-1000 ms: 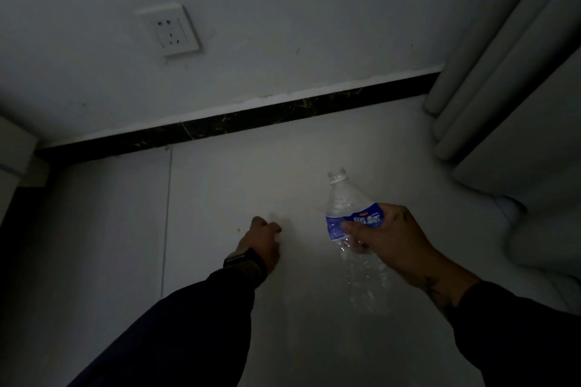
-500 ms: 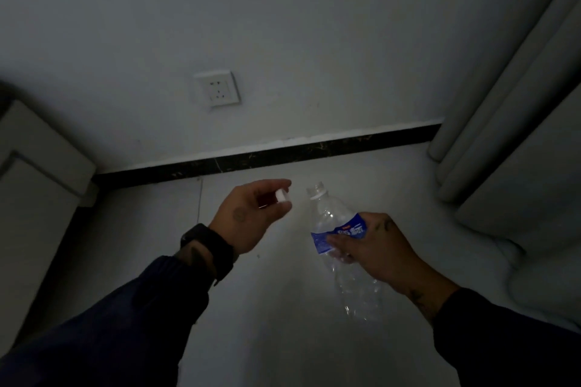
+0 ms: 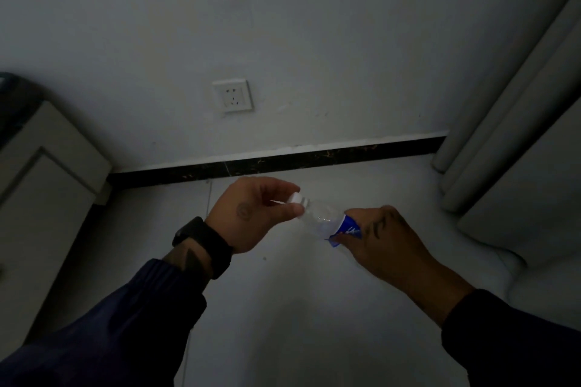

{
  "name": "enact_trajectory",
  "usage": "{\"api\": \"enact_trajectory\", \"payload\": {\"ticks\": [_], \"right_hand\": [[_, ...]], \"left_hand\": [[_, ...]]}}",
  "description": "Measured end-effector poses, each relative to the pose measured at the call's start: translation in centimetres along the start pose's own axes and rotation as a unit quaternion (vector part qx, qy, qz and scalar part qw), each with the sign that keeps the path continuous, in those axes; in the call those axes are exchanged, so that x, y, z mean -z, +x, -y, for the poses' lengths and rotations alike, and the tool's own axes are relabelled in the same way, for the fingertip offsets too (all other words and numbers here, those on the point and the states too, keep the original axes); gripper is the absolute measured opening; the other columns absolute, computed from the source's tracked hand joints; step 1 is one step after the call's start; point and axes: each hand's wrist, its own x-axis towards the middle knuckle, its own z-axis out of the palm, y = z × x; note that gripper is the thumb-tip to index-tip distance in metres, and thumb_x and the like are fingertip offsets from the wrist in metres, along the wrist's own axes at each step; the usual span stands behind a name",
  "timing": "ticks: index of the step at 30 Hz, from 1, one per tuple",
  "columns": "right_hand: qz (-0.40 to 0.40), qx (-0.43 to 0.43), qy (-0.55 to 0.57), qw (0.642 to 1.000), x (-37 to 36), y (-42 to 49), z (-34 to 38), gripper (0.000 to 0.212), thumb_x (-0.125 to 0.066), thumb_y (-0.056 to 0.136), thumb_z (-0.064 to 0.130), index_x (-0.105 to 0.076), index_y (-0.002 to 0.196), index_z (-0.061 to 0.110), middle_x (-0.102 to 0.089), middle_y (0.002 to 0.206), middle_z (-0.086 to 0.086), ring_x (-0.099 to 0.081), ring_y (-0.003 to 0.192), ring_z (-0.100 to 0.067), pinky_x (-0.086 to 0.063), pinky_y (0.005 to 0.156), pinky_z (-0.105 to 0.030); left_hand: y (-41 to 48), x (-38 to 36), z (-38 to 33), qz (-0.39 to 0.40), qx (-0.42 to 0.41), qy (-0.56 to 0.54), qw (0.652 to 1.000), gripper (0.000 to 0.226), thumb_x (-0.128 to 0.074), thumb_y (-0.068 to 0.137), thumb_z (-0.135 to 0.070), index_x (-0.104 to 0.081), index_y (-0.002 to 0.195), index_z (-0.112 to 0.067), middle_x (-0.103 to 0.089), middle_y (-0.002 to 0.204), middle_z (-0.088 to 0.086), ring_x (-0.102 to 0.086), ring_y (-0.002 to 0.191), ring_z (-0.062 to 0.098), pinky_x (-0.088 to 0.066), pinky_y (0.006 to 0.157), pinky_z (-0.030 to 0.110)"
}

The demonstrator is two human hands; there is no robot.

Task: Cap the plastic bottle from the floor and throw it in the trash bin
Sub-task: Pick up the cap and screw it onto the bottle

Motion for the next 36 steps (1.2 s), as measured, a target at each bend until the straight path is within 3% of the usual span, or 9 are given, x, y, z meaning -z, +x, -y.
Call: {"api": "enact_trajectory", "payload": {"ticks": [5, 10, 13, 17, 23, 26, 30, 34, 36], "right_hand": [[-0.083, 0.133, -0.175, 0.972, 0.2, 0.2, -0.4, 0.027, -0.077, 0.074, 0.007, -0.054, 0.062, 0.013, -0.046, 0.046, 0.0, -0.035, 0.039, -0.009, -0.034, 0.039, -0.02], [-0.083, 0.155, -0.189, 0.966, 0.3, 0.1, -0.4, 0.025, -0.08, 0.068, 0.004, -0.057, 0.063, 0.01, -0.052, 0.044, -0.004, -0.033, 0.039, -0.007, -0.04, 0.034, -0.025], [-0.016, 0.093, -0.127, 0.987, 0.8, 0.5, 0.1, 0.015, -0.072, 0.082, 0.017, -0.066, 0.072, 0.009, -0.052, 0.057, 0.004, -0.039, 0.044, -0.003, -0.039, 0.049, -0.017], [0.079, 0.028, 0.027, 0.996, 2.6, 0.5, 1.2, 0.023, -0.079, 0.078, 0.023, -0.063, 0.065, 0.034, -0.06, 0.055, 0.025, -0.06, 0.055, 0.01, -0.041, 0.051, -0.006], [0.171, -0.061, 0.168, 0.969, 3.2, 0.2, 1.2, 0.021, -0.084, 0.072, 0.018, -0.077, 0.091, 0.012, -0.077, 0.077, -0.001, -0.073, 0.067, -0.01, -0.059, 0.061, -0.023], [0.101, -0.035, 0.084, 0.991, 3.0, 0.8, 1.8, 0.025, -0.082, 0.074, 0.023, -0.074, 0.093, 0.009, -0.071, 0.075, 0.003, -0.067, 0.061, -0.002, -0.053, 0.058, -0.012], [0.059, 0.023, -0.1, 0.993, 3.8, 1.6, 2.7, 0.025, -0.07, 0.085, 0.035, -0.053, 0.068, 0.027, -0.049, 0.059, 0.013, -0.045, 0.051, 0.001, -0.036, 0.052, -0.014], [0.002, 0.063, -0.151, 0.987, 3.7, 1.3, 2.5, 0.018, -0.064, 0.09, 0.029, -0.063, 0.08, 0.014, -0.059, 0.066, -0.001, -0.053, 0.057, -0.013, -0.049, 0.059, -0.029], [0.011, 0.07, -0.127, 0.989, 3.7, 1.4, 2.5, 0.017, -0.068, 0.087, 0.028, -0.064, 0.079, 0.014, -0.059, 0.065, 0.001, -0.052, 0.054, -0.009, -0.046, 0.056, -0.025]], "left_hand": [[-0.2, 0.3, -0.5, 0.016, 0.049, -0.035, 0.998, 0.017, -0.075, 0.08, -0.027, -0.075, 0.093, -0.016, -0.079, 0.081, 0.005, -0.075, 0.072, 0.013, -0.061, 0.068, 0.023], [-0.6, 0.4, -0.2, 0.021, 0.04, -0.023, 0.999, 0.019, -0.076, 0.079, -0.027, -0.074, 0.096, -0.019, -0.079, 0.082, 0.002, -0.075, 0.074, 0.012, -0.061, 0.071, 0.025], [-0.8, 0.6, -0.2, 0.014, -0.011, 0.025, 1.0, 0.028, -0.081, 0.072, -0.026, -0.073, 0.099, -0.026, -0.078, 0.085, -0.006, -0.073, 0.076, 0.005, -0.059, 0.078, 0.024], [-1.2, 0.9, -0.6, 0.036, -0.087, 0.086, 0.992, 0.034, -0.083, 0.07, -0.026, -0.072, 0.102, -0.032, -0.077, 0.092, -0.01, -0.072, 0.081, 0.003, -0.059, 0.083, 0.029], [-1.4, 1.3, -1.0, 0.073, -0.166, 0.119, 0.976, 0.039, -0.08, 0.074, -0.025, -0.07, 0.112, -0.029, -0.075, 0.107, -0.009, -0.071, 0.091, 0.0, -0.057, 0.086, 0.023], [-1.1, 1.5, -1.2, 0.056, -0.101, 0.045, 0.992, 0.043, -0.072, 0.076, -0.038, -0.064, 0.118, -0.04, -0.071, 0.113, -0.015, -0.07, 0.095, -0.001, -0.057, 0.086, 0.023], [-0.7, 1.6, -1.2, 0.035, -0.053, 0.009, 0.998, 0.035, -0.068, 0.084, -0.032, -0.067, 0.119, -0.028, -0.077, 0.093, -0.005, -0.073, 0.085, 0.009, -0.059, 0.078, 0.023], [-0.4, 1.6, -1.3, 0.031, -0.03, -0.005, 0.999, 0.03, -0.07, 0.085, -0.023, -0.069, 0.115, -0.021, -0.078, 0.092, 0.001, -0.074, 0.083, 0.012, -0.06, 0.08, 0.029], [-0.6, 1.7, -1.4, 0.026, -0.063, 0.039, 0.997, 0.032, -0.071, 0.084, -0.024, -0.069, 0.117, -0.021, -0.078, 0.094, -0.004, -0.073, 0.083, 0.005, -0.058, 0.081, 0.024]]}}
